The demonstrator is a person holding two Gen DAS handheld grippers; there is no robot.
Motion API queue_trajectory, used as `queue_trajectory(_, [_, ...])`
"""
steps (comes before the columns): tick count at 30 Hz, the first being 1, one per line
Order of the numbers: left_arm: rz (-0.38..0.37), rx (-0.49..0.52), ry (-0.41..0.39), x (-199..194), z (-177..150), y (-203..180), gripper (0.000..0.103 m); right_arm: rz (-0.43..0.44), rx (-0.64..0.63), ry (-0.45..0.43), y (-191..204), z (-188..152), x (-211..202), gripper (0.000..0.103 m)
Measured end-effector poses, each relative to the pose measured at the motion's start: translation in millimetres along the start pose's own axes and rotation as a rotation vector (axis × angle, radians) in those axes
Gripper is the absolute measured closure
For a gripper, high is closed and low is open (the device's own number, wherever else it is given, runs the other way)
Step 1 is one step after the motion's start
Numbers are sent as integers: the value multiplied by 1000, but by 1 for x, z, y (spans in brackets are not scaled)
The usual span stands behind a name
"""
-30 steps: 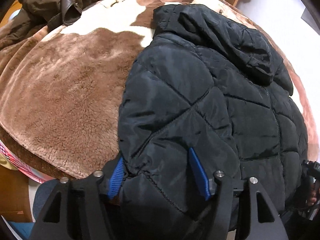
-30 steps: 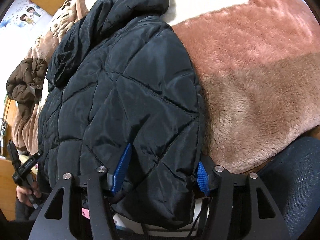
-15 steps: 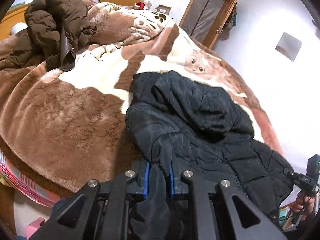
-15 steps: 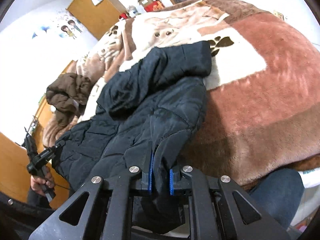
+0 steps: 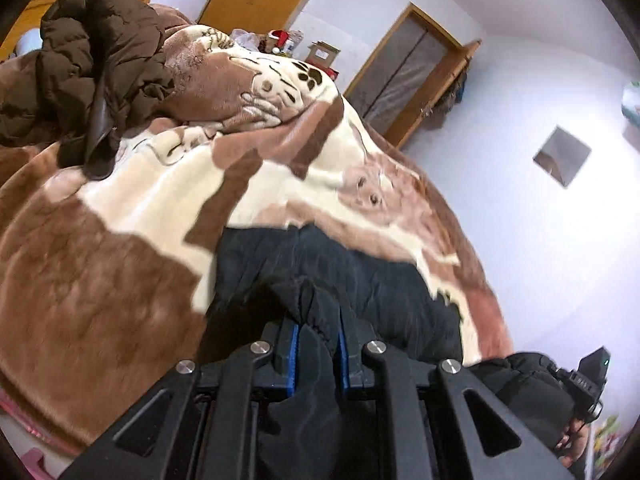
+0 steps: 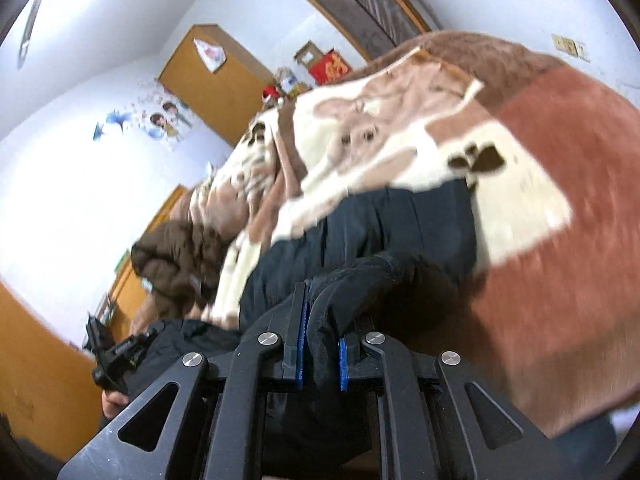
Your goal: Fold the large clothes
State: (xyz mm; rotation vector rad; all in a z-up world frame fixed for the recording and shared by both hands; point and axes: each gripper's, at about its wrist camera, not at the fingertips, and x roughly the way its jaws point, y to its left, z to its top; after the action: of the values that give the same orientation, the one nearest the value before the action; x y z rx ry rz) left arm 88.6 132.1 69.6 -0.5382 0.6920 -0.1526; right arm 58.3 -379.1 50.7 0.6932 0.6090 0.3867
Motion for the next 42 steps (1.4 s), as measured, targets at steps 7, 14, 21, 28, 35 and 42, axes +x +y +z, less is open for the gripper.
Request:
queue_trajectory(7, [45, -82, 44, 91, 64, 8, 87, -83, 72, 42, -23, 80, 92, 91])
queue_trajectory(14, [176, -150, 210, 219, 74, 42, 81, -194, 280, 240, -108, 107, 220, 85])
queue_trajectory(21, [101, -196, 222, 247, 68, 60, 72, -27, 442, 213, -147, 98, 223, 74])
queue_trajectory(28, [-37, -314, 77, 186, 100, 60, 36, 79, 475, 25, -121, 124, 165, 41])
queue_trajectory(35, [21, -86, -12, 149, 95, -1, 35, -129, 2, -65, -28, 111, 147, 41])
queue_trajectory(42, [-13, 269, 211, 223, 11, -89, 35, -299, -353, 133, 6, 40, 223, 41])
